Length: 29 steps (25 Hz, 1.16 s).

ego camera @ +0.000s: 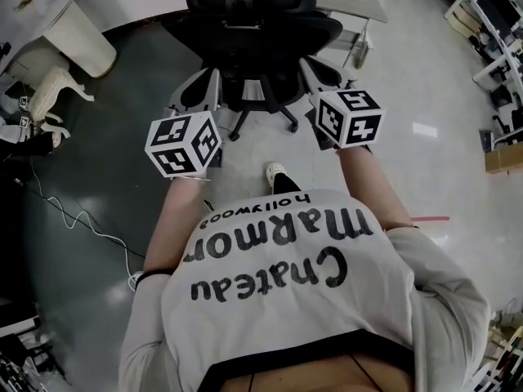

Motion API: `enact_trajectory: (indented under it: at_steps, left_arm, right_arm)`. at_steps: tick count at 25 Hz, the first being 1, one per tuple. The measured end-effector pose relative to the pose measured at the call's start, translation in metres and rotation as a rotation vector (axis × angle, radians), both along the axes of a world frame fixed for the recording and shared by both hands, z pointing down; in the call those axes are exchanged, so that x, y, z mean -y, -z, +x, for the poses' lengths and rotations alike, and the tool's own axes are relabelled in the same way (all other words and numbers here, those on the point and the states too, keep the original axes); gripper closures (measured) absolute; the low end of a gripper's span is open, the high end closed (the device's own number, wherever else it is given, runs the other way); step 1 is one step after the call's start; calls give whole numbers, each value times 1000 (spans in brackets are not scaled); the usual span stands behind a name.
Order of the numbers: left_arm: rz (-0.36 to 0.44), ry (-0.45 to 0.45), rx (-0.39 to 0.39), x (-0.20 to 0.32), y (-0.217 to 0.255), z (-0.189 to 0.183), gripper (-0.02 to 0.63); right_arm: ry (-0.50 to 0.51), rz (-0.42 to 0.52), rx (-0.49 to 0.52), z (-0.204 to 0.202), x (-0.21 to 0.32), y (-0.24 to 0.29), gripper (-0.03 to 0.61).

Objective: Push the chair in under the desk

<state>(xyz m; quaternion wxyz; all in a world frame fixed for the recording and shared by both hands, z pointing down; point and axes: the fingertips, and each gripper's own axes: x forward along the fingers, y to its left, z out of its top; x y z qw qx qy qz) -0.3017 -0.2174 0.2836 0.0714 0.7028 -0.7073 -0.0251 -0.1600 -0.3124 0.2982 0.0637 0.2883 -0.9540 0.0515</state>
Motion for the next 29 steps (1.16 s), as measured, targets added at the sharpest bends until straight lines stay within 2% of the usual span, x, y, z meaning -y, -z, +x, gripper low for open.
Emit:
enact_trajectory:
  at_steps: [13,29]
  left_arm:
    - [-11,-7,-23,-4,-8,2,595]
    - [-44,5,-47,-25,-23,5,595]
  right_arm:
    - [-53,1,-32,12,0,-5,568]
    - [-67,-21,-43,27,-16,-14,568]
